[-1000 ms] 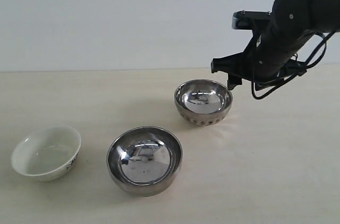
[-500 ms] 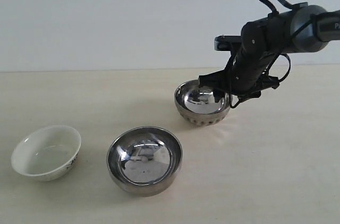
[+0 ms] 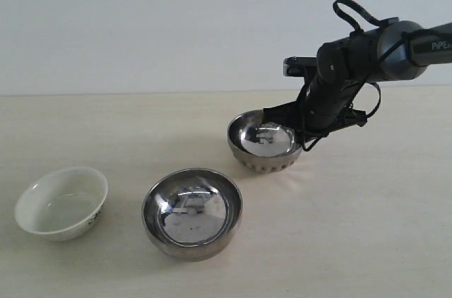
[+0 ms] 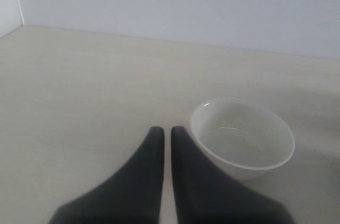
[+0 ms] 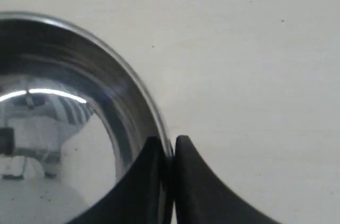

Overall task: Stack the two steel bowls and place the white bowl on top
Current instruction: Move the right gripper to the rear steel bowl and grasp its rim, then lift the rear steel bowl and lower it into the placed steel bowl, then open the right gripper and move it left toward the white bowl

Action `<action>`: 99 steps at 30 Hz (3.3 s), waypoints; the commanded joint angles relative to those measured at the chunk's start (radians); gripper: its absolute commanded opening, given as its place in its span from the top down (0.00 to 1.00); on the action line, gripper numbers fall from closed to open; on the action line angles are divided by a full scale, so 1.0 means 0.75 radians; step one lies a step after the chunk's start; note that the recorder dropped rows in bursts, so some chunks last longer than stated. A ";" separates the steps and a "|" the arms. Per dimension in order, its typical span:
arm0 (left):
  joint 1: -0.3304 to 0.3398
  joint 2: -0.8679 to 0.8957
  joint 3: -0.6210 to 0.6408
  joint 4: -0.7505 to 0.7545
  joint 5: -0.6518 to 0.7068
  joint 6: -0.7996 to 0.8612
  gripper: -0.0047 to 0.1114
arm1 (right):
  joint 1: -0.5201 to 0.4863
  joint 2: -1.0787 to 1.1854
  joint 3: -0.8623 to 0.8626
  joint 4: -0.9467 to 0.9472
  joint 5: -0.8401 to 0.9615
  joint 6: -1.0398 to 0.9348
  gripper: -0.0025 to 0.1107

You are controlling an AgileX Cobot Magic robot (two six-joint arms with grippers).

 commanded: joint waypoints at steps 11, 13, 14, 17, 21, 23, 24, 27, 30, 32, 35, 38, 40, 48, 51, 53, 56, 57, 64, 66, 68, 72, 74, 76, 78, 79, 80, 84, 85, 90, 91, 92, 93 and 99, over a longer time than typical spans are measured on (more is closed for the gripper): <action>0.004 -0.002 0.004 0.002 -0.001 -0.004 0.92 | 0.010 -0.376 0.023 0.107 0.300 -0.171 0.98; 0.004 -0.002 0.004 0.002 -0.001 -0.004 0.92 | 0.048 -0.473 0.123 0.122 0.245 -0.169 0.98; 0.004 -0.002 0.004 0.002 -0.001 -0.004 0.92 | 0.077 -0.517 0.177 0.147 0.228 -0.169 0.98; 0.004 -0.002 0.004 0.002 -0.001 -0.004 0.92 | 0.149 -0.548 0.257 0.188 0.238 -0.171 0.98; 0.004 -0.002 0.004 0.002 -0.001 -0.004 0.92 | 0.280 -0.549 0.275 0.222 0.214 -0.159 0.98; 0.004 -0.002 0.004 0.002 -0.001 -0.004 0.92 | 0.331 -0.549 0.275 0.233 0.176 -0.135 0.98; 0.004 -0.002 0.004 0.002 -0.001 -0.004 0.92 | 0.361 -0.549 0.275 0.255 0.149 -0.133 0.98; 0.004 -0.002 0.004 0.002 -0.001 -0.004 0.92 | 0.404 -0.536 0.275 0.269 0.137 -0.125 0.98; 0.004 -0.002 0.004 0.002 -0.001 -0.004 0.92 | 0.433 -0.519 0.301 0.266 0.117 -0.125 0.98; 0.004 -0.002 0.004 0.002 -0.001 -0.004 0.92 | 0.438 -0.512 0.335 0.268 0.076 -0.125 0.98; 0.004 -0.002 0.004 0.002 -0.001 -0.004 0.92 | 0.436 -0.494 0.367 0.265 0.078 -0.125 0.98; 0.004 -0.002 0.004 0.002 -0.001 -0.004 0.92 | 0.436 -0.472 0.370 0.263 0.080 -0.133 0.98; 0.004 -0.002 0.004 0.002 -0.001 -0.004 0.92 | 0.439 -0.458 0.370 0.265 0.077 -0.133 0.98; 0.004 -0.002 0.004 0.002 -0.001 -0.004 0.92 | 0.439 -0.395 0.382 0.275 0.022 -0.137 0.98; 0.004 -0.002 0.004 0.002 -0.001 -0.004 0.92 | 0.439 -0.370 0.382 0.273 0.012 -0.137 0.98; 0.004 -0.002 0.004 0.002 -0.001 -0.004 0.92 | 0.439 -0.358 0.382 0.266 0.012 -0.137 0.98; 0.004 -0.002 0.004 0.002 -0.001 -0.004 0.92 | 0.439 -0.348 0.382 0.263 0.002 -0.132 0.98; 0.004 -0.002 0.004 0.002 -0.001 -0.004 0.92 | 0.439 -0.348 0.382 0.263 -0.001 -0.132 0.98; 0.004 -0.002 0.004 0.002 -0.001 -0.004 0.92 | 0.439 -0.348 0.382 0.263 0.004 -0.138 0.83; 0.004 -0.002 0.004 0.002 -0.001 -0.004 0.92 | 0.439 -0.348 0.382 0.263 0.004 -0.138 0.71; 0.004 -0.002 0.004 0.002 -0.001 -0.004 0.92 | 0.439 -0.348 0.382 0.263 0.008 -0.147 0.61; 0.004 -0.002 0.004 0.002 -0.001 -0.004 0.92 | 0.439 -0.359 0.382 0.263 0.034 -0.171 0.57; 0.004 -0.002 0.004 0.002 -0.001 -0.004 0.92 | 0.439 -0.374 0.382 0.237 0.055 -0.172 0.57; 0.004 -0.002 0.004 0.002 -0.001 -0.004 0.92 | 0.439 -0.395 0.382 0.203 0.075 -0.172 0.57; 0.004 -0.002 0.004 0.002 -0.001 -0.004 0.92 | 0.439 -0.429 0.382 0.162 0.081 -0.161 0.57; 0.004 -0.002 0.004 0.002 -0.001 -0.004 0.92 | 0.439 -0.450 0.382 0.141 0.081 -0.149 0.57; 0.004 -0.002 0.004 0.002 -0.001 -0.004 0.92 | 0.439 -0.473 0.382 0.116 0.081 -0.129 0.57; 0.004 -0.002 0.004 0.002 -0.001 -0.004 0.92 | 0.439 -0.569 0.382 0.099 0.068 -0.120 0.57; 0.004 -0.002 0.004 0.002 -0.001 -0.004 0.92 | 0.439 -0.587 0.382 0.099 0.068 -0.120 0.57; 0.004 -0.002 0.004 0.002 -0.001 -0.004 0.92 | 0.463 -0.642 0.380 0.119 0.065 -0.197 0.57; 0.004 -0.002 0.004 0.002 -0.001 -0.004 0.92 | 0.469 -0.642 0.380 0.119 0.058 -0.216 0.57; 0.004 -0.002 0.004 0.002 -0.001 -0.004 0.92 | 0.477 -0.644 0.380 0.119 0.045 -0.222 0.57; 0.004 -0.002 0.004 0.002 -0.001 -0.004 0.92 | 0.495 -0.644 0.380 0.119 0.027 -0.227 0.57; 0.004 -0.002 0.004 0.002 -0.001 -0.004 0.92 | 0.560 -0.634 0.363 0.122 -0.085 -0.230 0.57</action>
